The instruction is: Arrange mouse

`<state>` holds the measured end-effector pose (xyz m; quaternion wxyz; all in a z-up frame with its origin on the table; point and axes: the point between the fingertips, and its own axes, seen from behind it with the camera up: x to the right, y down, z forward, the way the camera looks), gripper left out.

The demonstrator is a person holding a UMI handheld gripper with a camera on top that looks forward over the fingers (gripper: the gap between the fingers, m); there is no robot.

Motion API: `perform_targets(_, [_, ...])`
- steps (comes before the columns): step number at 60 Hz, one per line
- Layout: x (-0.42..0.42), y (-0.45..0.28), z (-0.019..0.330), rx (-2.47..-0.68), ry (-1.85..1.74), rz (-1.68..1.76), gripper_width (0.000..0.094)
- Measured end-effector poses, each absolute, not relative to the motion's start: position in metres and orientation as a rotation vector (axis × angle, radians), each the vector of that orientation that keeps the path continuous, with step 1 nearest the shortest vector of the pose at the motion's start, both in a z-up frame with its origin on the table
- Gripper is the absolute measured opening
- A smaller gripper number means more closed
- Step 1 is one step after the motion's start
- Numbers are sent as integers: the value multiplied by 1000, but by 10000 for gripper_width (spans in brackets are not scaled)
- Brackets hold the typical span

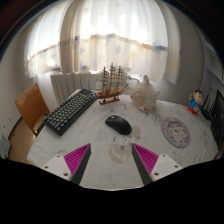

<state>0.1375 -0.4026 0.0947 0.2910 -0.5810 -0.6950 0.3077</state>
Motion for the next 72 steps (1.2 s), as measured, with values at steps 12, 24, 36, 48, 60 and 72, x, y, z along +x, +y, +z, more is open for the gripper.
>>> perform_targets(12, [87,-379,55,-1558,-1766,847,853])
perform_targets(24, [26,-372,16,-1537,-1783,861,853])
perform_targets(36, [-30,-376,-2,-1522,-1804,882,865])
perform_targets(48, [-76,-364,-8,-1585,-1768,873,855])
perform_targets(60, [-98,-358,-10,-1628,-1747,871,562])
perform_targets(72, [-101,-356,-8,-1585,-1774,842,449])
